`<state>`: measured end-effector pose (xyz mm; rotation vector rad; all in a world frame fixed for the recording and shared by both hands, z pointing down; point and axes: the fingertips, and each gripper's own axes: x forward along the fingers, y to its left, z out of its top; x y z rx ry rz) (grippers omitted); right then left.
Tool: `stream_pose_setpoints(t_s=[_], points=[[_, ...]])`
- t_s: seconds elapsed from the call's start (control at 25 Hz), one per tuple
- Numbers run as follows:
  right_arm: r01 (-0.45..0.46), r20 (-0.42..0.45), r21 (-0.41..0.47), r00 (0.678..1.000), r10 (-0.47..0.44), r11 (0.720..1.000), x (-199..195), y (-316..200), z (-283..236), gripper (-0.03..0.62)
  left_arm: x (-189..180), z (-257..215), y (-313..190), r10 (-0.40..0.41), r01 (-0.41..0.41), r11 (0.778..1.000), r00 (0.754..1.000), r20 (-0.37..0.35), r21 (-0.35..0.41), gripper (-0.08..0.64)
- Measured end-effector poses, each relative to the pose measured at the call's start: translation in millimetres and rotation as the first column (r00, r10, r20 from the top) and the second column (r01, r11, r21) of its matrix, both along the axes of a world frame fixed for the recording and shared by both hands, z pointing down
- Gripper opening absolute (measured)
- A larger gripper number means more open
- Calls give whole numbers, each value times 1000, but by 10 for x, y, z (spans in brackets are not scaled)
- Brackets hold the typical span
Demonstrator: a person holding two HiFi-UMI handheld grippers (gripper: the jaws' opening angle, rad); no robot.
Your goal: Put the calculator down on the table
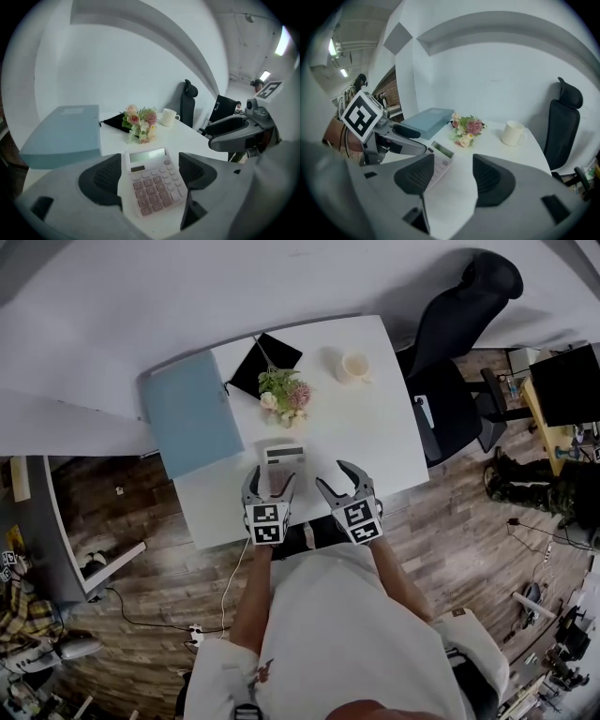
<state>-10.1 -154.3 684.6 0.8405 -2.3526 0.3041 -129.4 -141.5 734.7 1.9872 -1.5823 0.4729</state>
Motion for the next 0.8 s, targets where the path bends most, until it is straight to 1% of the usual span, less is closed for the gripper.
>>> stream_pose_setpoints(t_s=[0.08, 0.2, 0.28, 0.4, 0.48, 0.64, 0.72, 0.8], points=[[-16, 29, 37, 999, 14, 999, -17, -42, -122, 261, -54, -207, -37, 8, -9, 998, 1000, 7, 60, 391], [-40, 67, 94, 997, 33, 995, -50, -106, -332, 261, -141, -533, -87, 16, -19, 989, 1000, 22, 147, 387], [-54, 91, 131, 995, 42, 990, -79, -137, -499, 261, -190, -786, -112, 21, -26, 977, 999, 24, 211, 379], [-74, 128, 188, 990, 50, 979, -114, -157, -771, 261, -242, -1152, -116, 30, -40, 953, 999, 38, 300, 379], [-88, 150, 228, 987, 55, 970, -122, -167, -959, 261, -263, -1429, -125, 31, -50, 931, 998, 58, 362, 379], [-118, 194, 305, 979, 60, 945, -142, -184, -1328, 261, -266, -1922, -130, 42, -94, 868, 992, 116, 488, 379], [-135, 220, 340, 974, 61, 931, -156, -189, -1517, 261, -267, -2134, -128, 42, -111, 841, 989, 142, 529, 378], [-159, 246, 366, 967, 69, 917, -161, -188, -1708, 272, -258, -2340, -118, 33, -110, 826, 989, 148, 553, 376]])
